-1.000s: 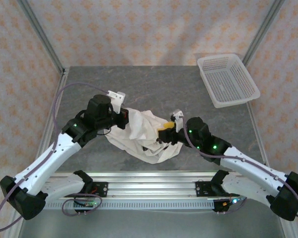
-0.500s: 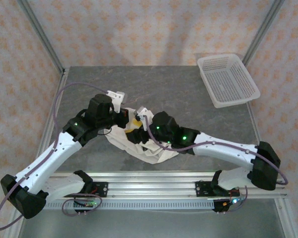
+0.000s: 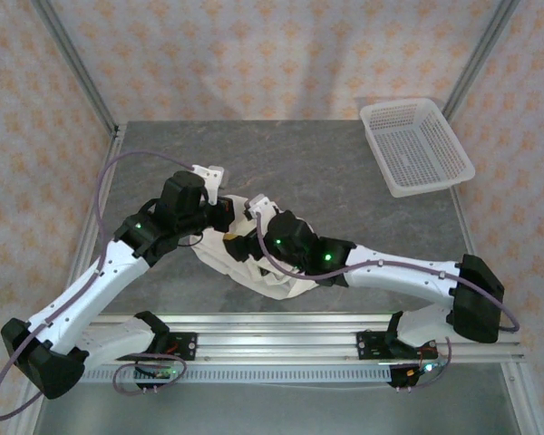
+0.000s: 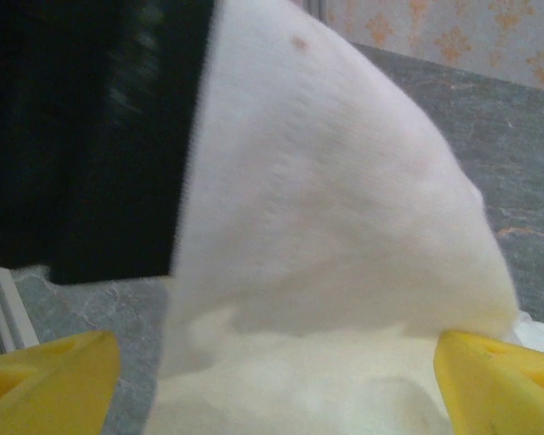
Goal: Fold the inside-out t-shirt
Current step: Turn the T-shirt inside out at the center of the table.
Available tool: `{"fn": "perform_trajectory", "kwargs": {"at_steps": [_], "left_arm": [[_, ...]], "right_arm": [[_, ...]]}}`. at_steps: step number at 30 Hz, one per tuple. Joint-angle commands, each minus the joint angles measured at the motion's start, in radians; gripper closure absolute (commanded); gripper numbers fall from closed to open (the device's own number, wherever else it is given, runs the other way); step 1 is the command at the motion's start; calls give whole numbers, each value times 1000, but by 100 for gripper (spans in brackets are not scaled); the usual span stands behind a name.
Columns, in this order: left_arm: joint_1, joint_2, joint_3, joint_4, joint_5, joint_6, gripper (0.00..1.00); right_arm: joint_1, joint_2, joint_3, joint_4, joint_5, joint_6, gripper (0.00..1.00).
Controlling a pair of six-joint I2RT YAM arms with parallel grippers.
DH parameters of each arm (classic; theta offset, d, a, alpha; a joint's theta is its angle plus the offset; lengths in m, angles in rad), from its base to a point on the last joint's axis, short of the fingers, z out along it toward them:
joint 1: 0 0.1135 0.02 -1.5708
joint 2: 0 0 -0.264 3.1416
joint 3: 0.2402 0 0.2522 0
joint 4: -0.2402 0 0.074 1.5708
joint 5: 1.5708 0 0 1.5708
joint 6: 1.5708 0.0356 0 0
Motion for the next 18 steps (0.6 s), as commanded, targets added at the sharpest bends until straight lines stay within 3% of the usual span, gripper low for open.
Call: {"fn": "perform_trajectory", "kwargs": {"at_steps": [1, 5, 10, 18], "left_arm": [[3, 10, 43, -14, -35, -17, 100], [3, 4, 57, -48, -61, 1, 100], [4, -14, 57, -84, -105, 23, 100], [4, -12, 51, -80, -80, 24, 100]], "right_arm": [[23, 42, 51, 33, 121, 25, 11], [17, 39, 50, -9, 273, 31, 21], [-28, -33, 19, -126, 233, 94, 43], [-140, -99, -29, -349, 215, 229, 56]]}}
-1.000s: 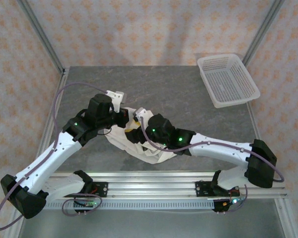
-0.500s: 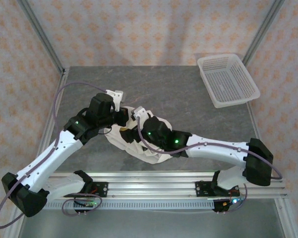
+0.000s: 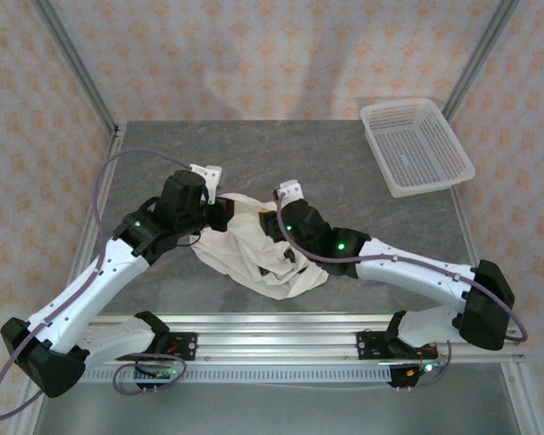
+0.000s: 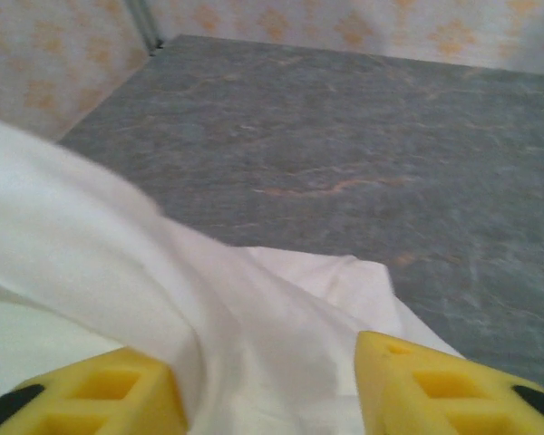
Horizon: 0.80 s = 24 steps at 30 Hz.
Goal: Fold the inside-out t-shirt
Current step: Turn the T-shirt inside out at the center of the table.
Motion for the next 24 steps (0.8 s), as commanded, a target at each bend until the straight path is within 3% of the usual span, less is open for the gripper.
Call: {"fn": "perform_trajectory", "kwargs": {"at_steps": [1, 7, 11, 12, 13, 15, 16, 17, 20, 24], "left_arm": [[5, -15, 24, -18, -14, 20, 100], [4, -17, 22, -17, -14, 22, 100], [5, -22, 16, -19, -17, 26, 100], [4, -22, 15, -29, -65, 18, 100], [6, -19, 18, -61, -187, -20, 100], [34, -7, 46, -210, -548, -192, 100], [77, -6, 49, -292, -685, -284, 100], [127, -17, 32, -328, -739, -332, 100], [291, -104, -127, -262, -683, -409, 89], [339, -181, -235, -218, -662, -454, 39]], "right_arm": [[-34, -31, -44, -132, 15, 79, 60], [-108, -78, -98, -181, 6, 121, 71], [-139, -153, -158, -74, -142, 85, 70], [-139, -170, -176, -28, -200, 68, 66], [-139, -183, -185, -5, -217, 64, 61], [-139, -193, -187, -10, -168, 76, 50], [-140, -193, -182, -29, -128, 83, 46], [-139, -192, -178, -46, -97, 90, 44], [-143, -185, -175, -75, -85, 98, 42], [-155, -147, -155, -148, -74, 144, 37]]}}
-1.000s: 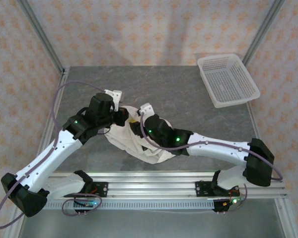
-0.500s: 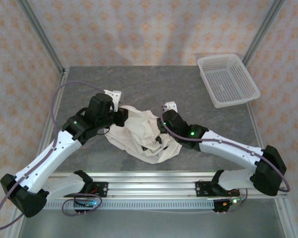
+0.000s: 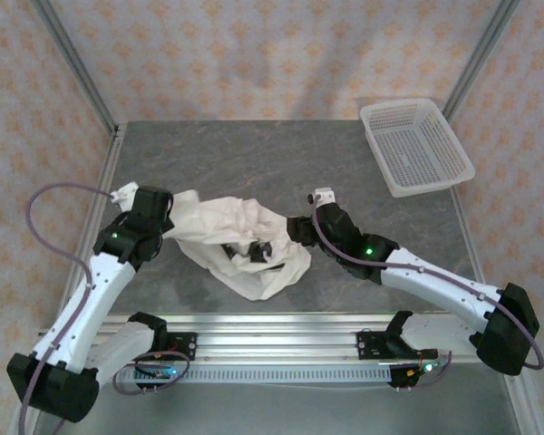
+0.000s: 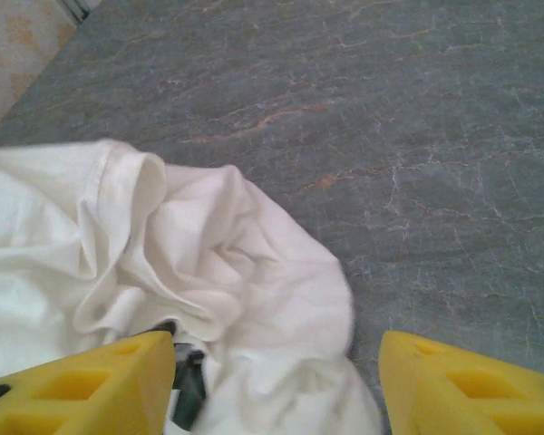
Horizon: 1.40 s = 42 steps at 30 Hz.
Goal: Fold the inside-out t-shirt
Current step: Turn the T-shirt inside out at the center of the table.
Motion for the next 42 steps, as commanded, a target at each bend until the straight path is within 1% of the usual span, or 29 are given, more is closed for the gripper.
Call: {"fn": "perform_trajectory", "kwargs": {"at_steps": [1, 2, 3, 4, 5, 6, 7, 9, 10, 11, 12, 14, 16, 19, 21, 24, 26, 27, 29, 31, 32, 33, 34, 35, 37, 39, 40, 42], "left_arm": [[9, -47, -31, -27, -115, -101, 27], [10, -54, -26, -33, -129, -98, 23], [9, -61, -14, -37, -135, -84, 22], [10, -66, 0, -35, -119, -63, 21], [9, -69, 12, -25, -71, -33, 22], [9, -69, 22, 8, 47, 26, 23], [7, -63, 23, 60, 214, 84, 24], [-20, -22, 9, 168, 525, 113, 26], [-55, 13, -1, 221, 618, 114, 27], [-99, 64, 7, 242, 650, 121, 26], [-165, 121, 30, 225, 621, 152, 27], [-269, 245, 101, 169, 543, 213, 26], [-320, 361, 160, 152, 545, 251, 26], [-349, 506, 208, 203, 588, 256, 25], [-352, 584, 238, 211, 577, 238, 25], [-351, 666, 260, 229, 547, 208, 25], [-352, 699, 257, 267, 596, 202, 28], [-351, 713, 255, 284, 626, 196, 33], [-352, 730, 253, 298, 654, 183, 49], [-351, 731, 253, 294, 653, 178, 81], [-352, 721, 253, 289, 648, 174, 100], [-352, 701, 255, 283, 643, 173, 100], [-350, 669, 257, 275, 640, 173, 100], [-349, 635, 262, 269, 639, 171, 100], [-337, 536, 271, 265, 657, 156, 100], [-308, 438, 263, 299, 719, 115, 100], [-285, 388, 249, 330, 769, 83, 100], [-242, 325, 232, 362, 851, 43, 100]], "right_arm": [[-13, 38, 30, -94, 39, 48, 36], [-13, 49, 35, -110, 34, 52, 36], [-15, 50, 38, -122, 17, 51, 35], [-15, 83, 40, -125, -10, 44, 34], [-15, 99, 41, -124, -46, 40, 33], [-15, 123, 46, -122, -88, 38, 33], [-15, 149, 53, -114, -134, 38, 33], [-14, 208, 66, -90, -218, 38, 33], [-13, 235, 77, -82, -236, 42, 33], [-13, 269, 89, -74, -238, 47, 33], [-13, 300, 98, -68, -228, 57, 32], [-15, 348, 120, -64, -207, 79, 32], [-15, 388, 133, -55, -224, 87, 32], [-14, 433, 136, -68, -195, 109, 33], [-15, 436, 121, -69, -186, 120, 33], [-15, 404, 79, -40, -203, 137, 33], [-15, 381, 55, -26, -200, 149, 33], [-15, 376, 49, -26, -196, 150, 33], [-15, 377, 48, -37, -184, 151, 33], [-15, 385, 48, -41, -174, 152, 33], [-15, 389, 45, -37, -170, 155, 33], [-15, 395, 36, -22, -169, 161, 34], [-16, 402, 20, 5, -172, 170, 36], [-16, 410, -4, 44, -183, 172, 43], [-15, 421, -75, 140, -196, 195, 68], [-15, 423, -142, 222, -208, 202, 82], [-15, 417, -168, 250, -215, 199, 87], [-15, 386, -201, 267, -212, 197, 91]]}}
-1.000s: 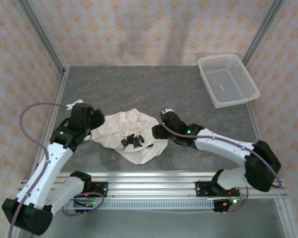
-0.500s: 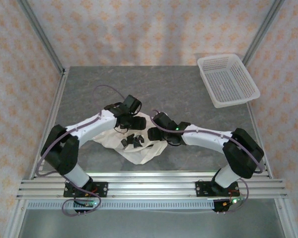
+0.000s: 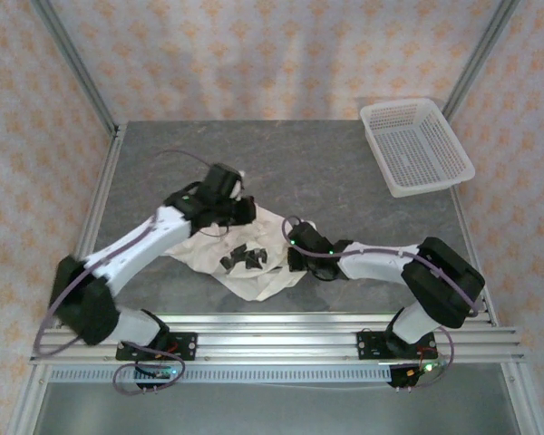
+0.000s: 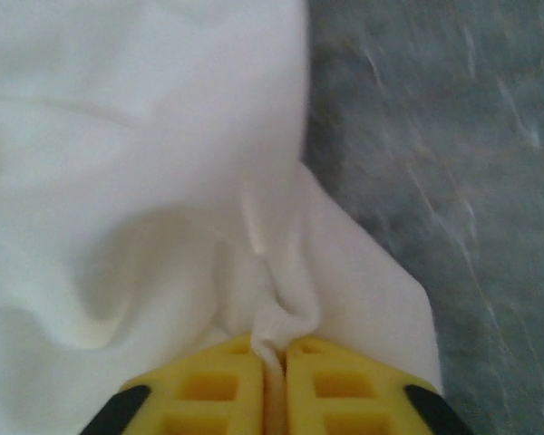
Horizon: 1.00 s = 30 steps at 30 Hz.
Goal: Fold the inside-out t-shirt
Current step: Turn the T-shirt inside out at the center of the table.
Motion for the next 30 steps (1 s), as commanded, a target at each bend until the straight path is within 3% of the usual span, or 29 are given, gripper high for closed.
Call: {"fn": "perform_trajectory", "kwargs": {"at_steps": [1, 5, 11, 14, 18, 21, 25, 26, 28, 30], "left_arm": [[68, -109, 3, 57, 157, -83, 100], [106, -153, 14, 12, 218, -71, 100], [109, -220, 36, -7, 318, -11, 100], [109, -252, 63, -72, 329, 78, 100], [109, -312, 77, -156, 294, 148, 100], [110, -338, 82, -196, 273, 159, 100], [111, -350, 79, -223, 261, 173, 100], [111, -353, 81, -233, 248, 178, 100], [113, -362, 79, -260, 185, 182, 100], [126, -373, 74, -308, 41, 169, 100]], "right_arm": [[-1, -45, -51, 95, 7, 0, 92], [0, -173, -57, 72, 12, -96, 87], [8, -327, -14, 167, -43, -389, 48], [9, -263, 65, 194, -25, -491, 38], [3, -93, 202, 135, 49, -674, 35], [-1, 24, 310, 48, -65, -812, 35], [-2, 137, 416, 15, -158, -844, 33], [-2, 150, 435, 11, -164, -841, 36], [-2, 147, 444, 13, -155, -831, 57], [-7, 88, 400, 53, -162, -793, 96]]}}
